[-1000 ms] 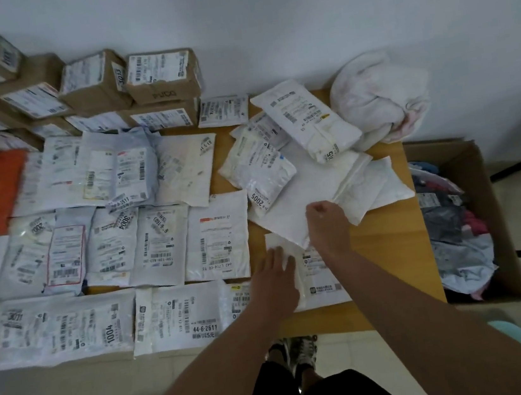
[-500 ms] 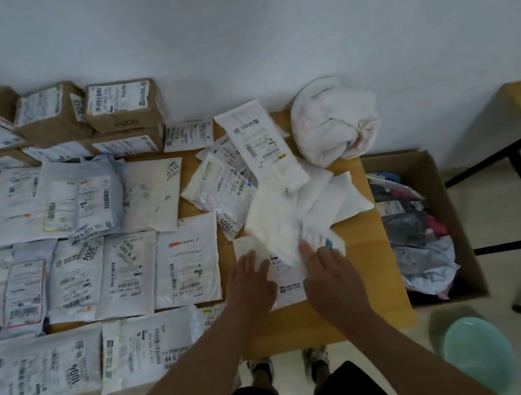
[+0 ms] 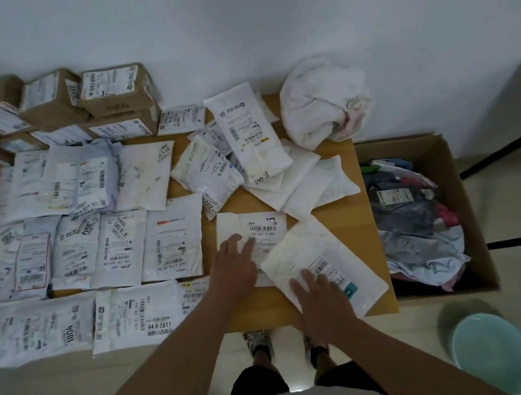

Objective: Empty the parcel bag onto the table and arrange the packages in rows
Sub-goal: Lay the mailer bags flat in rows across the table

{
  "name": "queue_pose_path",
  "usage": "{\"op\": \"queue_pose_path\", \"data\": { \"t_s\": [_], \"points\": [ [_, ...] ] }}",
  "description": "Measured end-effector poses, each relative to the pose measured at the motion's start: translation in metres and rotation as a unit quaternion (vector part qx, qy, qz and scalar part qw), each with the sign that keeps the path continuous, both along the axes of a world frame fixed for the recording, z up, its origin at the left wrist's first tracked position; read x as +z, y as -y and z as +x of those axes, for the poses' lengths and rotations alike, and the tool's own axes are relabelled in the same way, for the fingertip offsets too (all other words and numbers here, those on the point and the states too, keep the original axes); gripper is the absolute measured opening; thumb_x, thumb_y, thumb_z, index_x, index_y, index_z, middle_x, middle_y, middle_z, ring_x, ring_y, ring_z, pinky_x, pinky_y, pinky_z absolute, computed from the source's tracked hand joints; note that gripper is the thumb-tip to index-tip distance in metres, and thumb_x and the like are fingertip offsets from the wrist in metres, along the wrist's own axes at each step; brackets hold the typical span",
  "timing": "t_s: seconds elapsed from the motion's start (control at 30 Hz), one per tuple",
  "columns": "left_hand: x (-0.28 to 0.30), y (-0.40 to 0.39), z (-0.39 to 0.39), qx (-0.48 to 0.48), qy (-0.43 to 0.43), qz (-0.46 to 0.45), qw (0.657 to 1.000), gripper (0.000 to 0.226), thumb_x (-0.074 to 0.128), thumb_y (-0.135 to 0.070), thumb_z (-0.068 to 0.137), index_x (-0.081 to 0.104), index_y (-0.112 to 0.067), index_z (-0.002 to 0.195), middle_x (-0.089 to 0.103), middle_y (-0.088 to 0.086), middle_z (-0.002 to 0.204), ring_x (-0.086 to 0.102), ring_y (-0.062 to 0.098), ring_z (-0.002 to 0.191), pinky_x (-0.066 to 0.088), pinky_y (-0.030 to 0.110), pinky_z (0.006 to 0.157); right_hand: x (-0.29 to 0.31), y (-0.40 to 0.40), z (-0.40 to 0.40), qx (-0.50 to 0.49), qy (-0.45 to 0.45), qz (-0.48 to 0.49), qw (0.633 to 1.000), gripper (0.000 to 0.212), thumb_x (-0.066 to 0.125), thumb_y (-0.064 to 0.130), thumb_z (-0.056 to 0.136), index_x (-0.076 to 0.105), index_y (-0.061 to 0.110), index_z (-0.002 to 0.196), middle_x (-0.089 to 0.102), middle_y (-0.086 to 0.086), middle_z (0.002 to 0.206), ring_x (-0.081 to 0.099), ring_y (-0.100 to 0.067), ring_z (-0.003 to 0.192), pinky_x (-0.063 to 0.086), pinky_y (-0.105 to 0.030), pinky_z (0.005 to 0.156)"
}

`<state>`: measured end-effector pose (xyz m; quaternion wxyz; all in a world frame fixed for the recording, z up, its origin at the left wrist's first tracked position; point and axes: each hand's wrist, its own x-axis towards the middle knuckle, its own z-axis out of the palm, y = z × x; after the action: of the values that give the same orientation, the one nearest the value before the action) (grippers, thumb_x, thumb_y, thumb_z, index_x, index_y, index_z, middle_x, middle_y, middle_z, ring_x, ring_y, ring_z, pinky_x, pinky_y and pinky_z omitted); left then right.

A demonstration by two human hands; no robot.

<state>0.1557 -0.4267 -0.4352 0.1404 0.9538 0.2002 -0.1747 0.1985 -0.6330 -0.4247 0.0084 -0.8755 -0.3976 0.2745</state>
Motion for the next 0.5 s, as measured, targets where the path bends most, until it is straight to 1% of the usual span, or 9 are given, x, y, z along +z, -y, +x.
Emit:
{"op": "queue_pose_path", "data": {
  "t_s": [0.03, 0.1, 0.13, 0.17, 0.23, 0.3, 0.37, 0.43, 0.5],
  "points": [
    [-0.003, 0.009, -0.003, -0.01, 0.016, -0.005, 1.0, 0.055, 0.049, -0.027, 0.088, 0.046, -0.02, 0.143, 0.04, 0.018, 0.145, 0.042, 0.039, 0.129, 0.04, 0.051, 0.102, -0.004, 0.005, 0.006, 0.002, -0.003, -0.003, 1.0, 0.063, 0.047, 0.054, 0.077, 0.056, 0.019, 0.13, 0.043, -0.013, 0.142, 0.058, -0.043, 0.11, 0.051, -0.05, 0.081],
    [-0.005, 0.028, -0.008, 0.0, -0.033, -0.026, 0.999, 0.062, 0.034, -0.044, 0.089, 0.035, -0.027, 0.149, 0.03, 0.013, 0.153, 0.033, 0.037, 0.136, 0.032, 0.052, 0.109, -0.015, 0.018, 0.02, 0.011, 0.009, -0.015, 1.0, 0.069, 0.052, 0.058, 0.073, 0.053, 0.029, 0.136, 0.042, -0.007, 0.15, 0.045, -0.045, 0.128, 0.044, -0.059, 0.091],
    [-0.008, 0.035, -0.01, 0.014, -0.06, -0.037, 0.997, 0.07, 0.024, -0.054, 0.086, 0.028, -0.029, 0.152, 0.024, 0.012, 0.156, 0.026, 0.037, 0.14, 0.026, 0.051, 0.113, -0.024, 0.025, 0.027, 0.012, 0.031, -0.004, 0.999, 0.072, 0.051, 0.062, 0.073, 0.05, 0.033, 0.139, 0.039, -0.004, 0.153, 0.038, -0.046, 0.134, 0.042, -0.065, 0.092],
    [-0.011, 0.04, -0.012, 0.034, -0.069, -0.048, 0.996, 0.077, 0.019, -0.06, 0.084, 0.021, -0.028, 0.154, 0.02, 0.013, 0.158, 0.022, 0.037, 0.142, 0.021, 0.05, 0.116, -0.029, 0.032, 0.032, 0.004, 0.045, -0.01, 0.999, 0.073, 0.047, 0.067, 0.073, 0.048, 0.036, 0.14, 0.039, -0.003, 0.153, 0.035, -0.047, 0.135, 0.042, -0.069, 0.089],
    [-0.019, 0.048, -0.013, 0.068, -0.077, -0.062, 0.993, 0.083, 0.033, -0.062, 0.088, 0.006, -0.022, 0.156, 0.013, 0.015, 0.16, 0.017, 0.038, 0.144, 0.018, 0.05, 0.118, -0.046, 0.05, 0.041, -0.057, 0.025, -0.055, 0.997, 0.075, 0.039, 0.075, 0.074, 0.051, 0.037, 0.137, 0.043, -0.003, 0.149, 0.041, -0.046, 0.127, 0.047, -0.068, 0.078],
    [-0.02, 0.052, -0.011, 0.087, -0.091, -0.062, 0.99, 0.088, 0.046, -0.058, 0.09, -0.002, -0.024, 0.155, 0.005, 0.012, 0.161, 0.011, 0.036, 0.146, 0.017, 0.05, 0.119, -0.037, 0.056, 0.045, -0.134, 0.01, -0.069, 0.989, 0.077, 0.034, 0.079, 0.077, 0.05, 0.037, 0.14, 0.042, -0.005, 0.148, 0.045, -0.043, 0.119, 0.051, -0.062, 0.077],
    [-0.017, 0.055, -0.007, 0.086, -0.115, -0.056, 0.988, 0.085, 0.049, -0.057, 0.09, 0.001, -0.028, 0.155, -0.001, 0.009, 0.161, 0.005, 0.036, 0.147, 0.016, 0.052, 0.119, -0.027, 0.058, 0.047, -0.194, 0.025, -0.083, 0.977, 0.08, 0.031, 0.08, 0.083, 0.027, 0.039, 0.151, 0.024, -0.006, 0.157, 0.036, -0.04, 0.128, 0.045, -0.06, 0.093],
    [-0.012, 0.06, -0.005, 0.071, -0.122, -0.054, 0.988, 0.08, 0.05, -0.053, 0.091, 0.007, -0.03, 0.155, -0.001, 0.009, 0.161, 0.002, 0.035, 0.147, 0.015, 0.051, 0.119, -0.029, 0.061, 0.045, -0.203, 0.043, -0.077, 0.975, 0.082, 0.028, 0.08, 0.086, 0.005, 0.041, 0.154, 0.005, -0.005, 0.162, 0.022, -0.038, 0.138, 0.034, -0.057, 0.105],
    [-0.01, 0.065, -0.004, 0.056, -0.12, -0.056, 0.99, 0.078, 0.051, -0.05, 0.092, 0.009, -0.03, 0.154, 0.001, 0.009, 0.161, 0.003, 0.035, 0.147, 0.015, 0.05, 0.12, -0.026, 0.054, 0.049, -0.22, 0.04, -0.084, 0.971, 0.082, 0.026, 0.079, 0.087, -0.001, 0.04, 0.154, -0.001, -0.005, 0.162, 0.018, -0.038, 0.141, 0.029, -0.054, 0.109]
  ]
}}
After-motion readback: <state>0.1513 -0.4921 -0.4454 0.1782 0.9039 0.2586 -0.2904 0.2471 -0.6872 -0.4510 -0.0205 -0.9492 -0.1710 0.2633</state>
